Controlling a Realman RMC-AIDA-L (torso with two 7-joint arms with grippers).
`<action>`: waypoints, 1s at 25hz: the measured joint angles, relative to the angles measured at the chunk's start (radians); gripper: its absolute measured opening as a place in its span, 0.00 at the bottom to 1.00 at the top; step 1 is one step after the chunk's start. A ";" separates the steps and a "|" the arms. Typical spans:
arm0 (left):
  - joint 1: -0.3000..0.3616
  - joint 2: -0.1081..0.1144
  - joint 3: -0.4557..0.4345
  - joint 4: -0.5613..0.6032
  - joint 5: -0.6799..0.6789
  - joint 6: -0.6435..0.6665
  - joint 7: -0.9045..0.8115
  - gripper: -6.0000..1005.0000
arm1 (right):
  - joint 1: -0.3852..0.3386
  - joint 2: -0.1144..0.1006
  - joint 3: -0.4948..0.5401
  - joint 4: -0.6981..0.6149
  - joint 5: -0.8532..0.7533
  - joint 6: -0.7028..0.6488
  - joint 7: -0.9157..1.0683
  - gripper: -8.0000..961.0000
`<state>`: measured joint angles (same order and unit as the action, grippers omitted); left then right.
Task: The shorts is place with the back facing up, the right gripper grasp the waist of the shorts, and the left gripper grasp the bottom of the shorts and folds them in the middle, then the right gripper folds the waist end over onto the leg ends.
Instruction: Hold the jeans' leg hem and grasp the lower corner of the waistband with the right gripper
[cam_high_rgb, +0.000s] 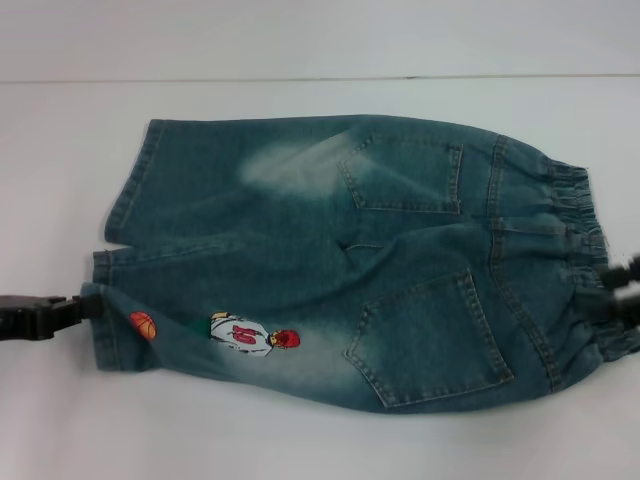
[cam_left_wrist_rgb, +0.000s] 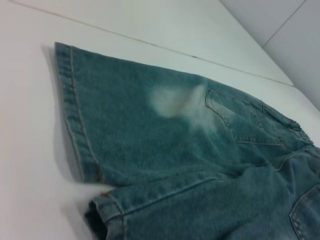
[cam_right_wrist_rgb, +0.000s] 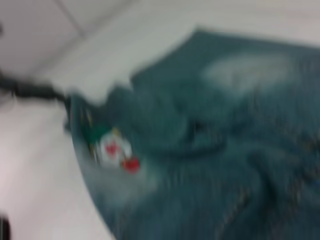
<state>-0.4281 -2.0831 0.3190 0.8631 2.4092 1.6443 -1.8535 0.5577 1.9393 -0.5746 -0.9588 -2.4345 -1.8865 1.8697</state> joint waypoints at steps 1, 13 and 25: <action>-0.003 0.000 0.000 0.000 0.000 0.000 0.000 0.05 | 0.014 0.001 -0.004 -0.009 -0.049 -0.013 0.001 0.71; -0.013 0.000 0.000 -0.010 -0.003 -0.007 0.007 0.05 | 0.105 0.014 -0.034 -0.024 -0.386 0.012 0.021 0.70; -0.018 -0.004 0.001 -0.026 -0.010 -0.019 0.010 0.05 | 0.113 0.034 -0.106 0.011 -0.424 0.085 0.067 0.68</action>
<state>-0.4460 -2.0866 0.3204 0.8375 2.3990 1.6256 -1.8439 0.6706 1.9730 -0.6807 -0.9480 -2.8587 -1.8018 1.9364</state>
